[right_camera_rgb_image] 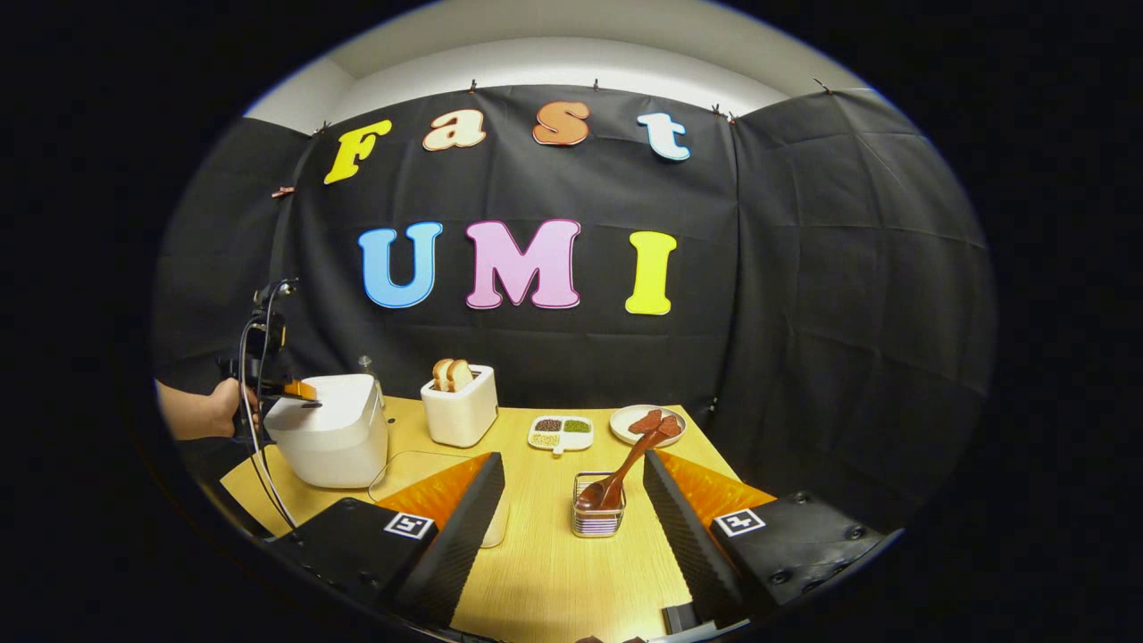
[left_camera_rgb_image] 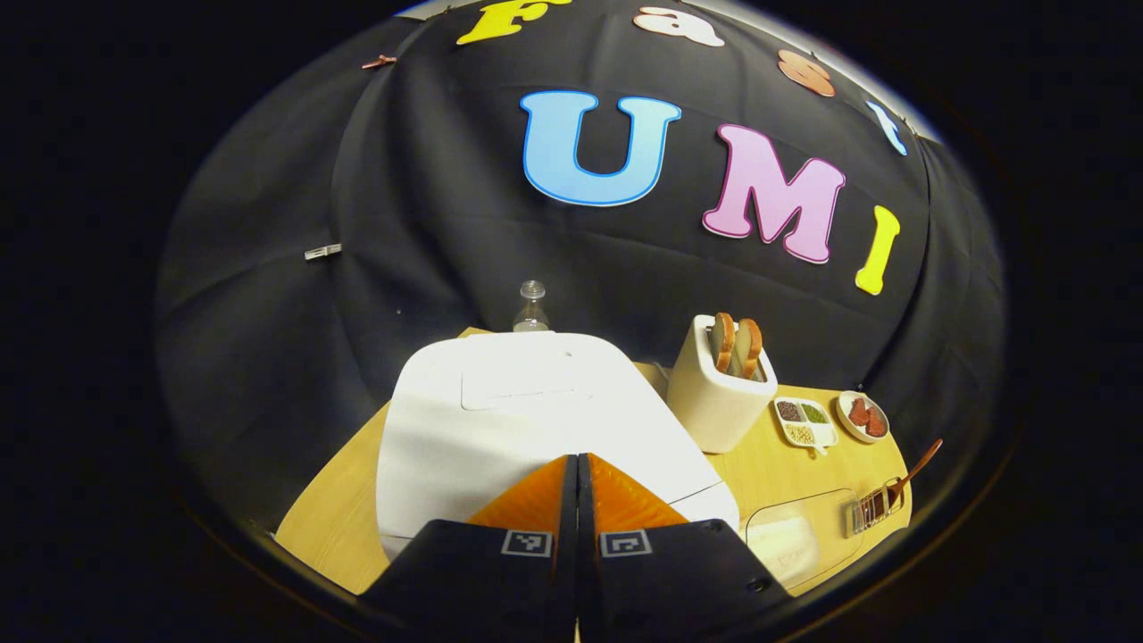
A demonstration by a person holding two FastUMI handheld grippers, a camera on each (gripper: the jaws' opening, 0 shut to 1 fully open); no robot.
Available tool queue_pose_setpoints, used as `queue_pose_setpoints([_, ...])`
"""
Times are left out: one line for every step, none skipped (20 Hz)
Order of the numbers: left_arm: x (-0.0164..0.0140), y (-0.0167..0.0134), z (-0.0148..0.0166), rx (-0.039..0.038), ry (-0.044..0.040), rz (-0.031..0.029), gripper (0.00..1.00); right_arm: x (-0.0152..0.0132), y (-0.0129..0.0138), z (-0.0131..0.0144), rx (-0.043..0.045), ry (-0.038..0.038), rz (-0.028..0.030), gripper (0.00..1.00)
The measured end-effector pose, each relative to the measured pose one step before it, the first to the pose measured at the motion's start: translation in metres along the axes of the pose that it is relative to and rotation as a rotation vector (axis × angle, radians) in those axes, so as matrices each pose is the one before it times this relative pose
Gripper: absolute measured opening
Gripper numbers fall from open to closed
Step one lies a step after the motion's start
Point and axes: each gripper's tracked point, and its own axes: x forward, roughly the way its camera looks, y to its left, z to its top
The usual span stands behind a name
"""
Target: Close the left gripper, press the button to open the rice cooker; take a wooden spoon from the chopstick holder with the right hand, scoop a spoonful of rice and pour it into the rice cooker, then put the wooden spoon back into the chopstick holder.
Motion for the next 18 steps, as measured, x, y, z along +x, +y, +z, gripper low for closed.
queue_pose_setpoints([0.00033,0.00006,-0.00479,-0.00660,0.01191,-0.00432,0.06,0.00035,-0.00079,-0.00197,0.00568,0.00513,-0.00313,0.98])
queue_pose_setpoints([-0.00069,-0.00186,0.00190,0.00261,-0.00644,-0.00344,0.06,0.00006,-0.00009,-0.00115,0.00653,0.00391,-0.00204,0.98])
queue_pose_setpoints([0.00022,-0.00060,-0.00214,0.00417,0.00690,0.00020,0.06,0.00031,-0.00001,0.00017,0.00389,0.00285,-0.00147,0.98])
queue_pose_setpoints([-0.00156,-0.00003,0.00073,0.00676,-0.00122,-0.00030,0.06,-0.00029,-0.00010,0.00038,-0.00096,-0.00072,-0.00242,0.98])
queue_pose_setpoints([0.00163,0.00078,-0.00088,0.00616,0.00060,0.00037,0.06,0.00046,0.00001,-0.00039,-0.00145,-0.00066,-0.00287,0.98])
queue_pose_setpoints([0.00068,-0.00010,-0.00144,-0.00093,-0.00200,-0.00035,0.07,0.00057,0.00125,-0.00097,0.00140,0.00146,0.00100,0.98])
queue_pose_setpoints([0.00280,0.00061,-0.00584,-0.00867,0.01868,0.00040,0.06,-0.00040,0.00274,-0.00054,0.00230,0.00402,0.00200,0.98])
queue_pose_setpoints([-0.00263,0.00008,0.00558,-0.00915,-0.02133,-0.00338,0.06,-0.00058,0.00229,-0.00128,0.00005,0.00351,0.00196,0.98])
queue_pose_setpoints([0.00121,0.00045,-0.00241,-0.00661,0.00959,-0.00462,0.06,-0.00251,0.00286,-0.00045,-0.00218,0.00130,0.00221,0.98])
queue_pose_setpoints([-0.00190,-0.00012,0.00196,0.00351,-0.01030,-0.00835,0.06,-0.00200,0.00304,0.00087,-0.00340,-0.00179,0.00405,0.98])
queue_pose_setpoints([-0.00320,-0.00001,0.00233,0.00545,-0.00628,-0.00514,0.06,-0.00220,0.00363,0.00124,-0.00468,-0.00358,0.00332,0.98])
queue_pose_setpoints([-0.00450,-0.00050,0.00442,0.00540,-0.02062,-0.00067,0.06,-0.00163,0.00294,0.00077,-0.00570,-0.00465,0.00160,0.98])
queue_pose_setpoints([-0.00720,-0.00025,0.01007,0.00783,-0.04074,0.00147,0.06,-0.00266,0.00254,0.00099,-0.00557,-0.00364,-0.00102,0.98])
queue_pose_setpoints([-0.00841,-0.00011,0.01633,0.01714,-0.05867,0.00440,0.06,-0.00219,0.00215,0.00024,-0.00469,-0.00317,-0.00384,0.98])
queue_pose_setpoints([-0.00830,0.00172,0.01688,0.02879,-0.06040,0.01006,0.06,-0.00200,0.00057,-0.00124,-0.00106,0.00173,-0.00939,0.98])
queue_pose_setpoints([-0.00853,0.00335,0.01827,0.03125,-0.05975,0.00940,0.07,-0.00208,0.00079,-0.00132,0.00601,0.00440,-0.00795,0.98])
queue_pose_setpoints([-0.00791,0.00352,0.02148,0.03180,-0.05476,0.00977,0.07,-0.00237,0.00100,-0.00042,0.01067,0.00087,-0.01036,0.98])
queue_pose_setpoints([-0.00817,0.00034,0.01774,0.02247,-0.03985,-0.00097,0.07,-0.00161,0.00154,0.00127,0.01290,-0.00276,-0.00908,0.98])
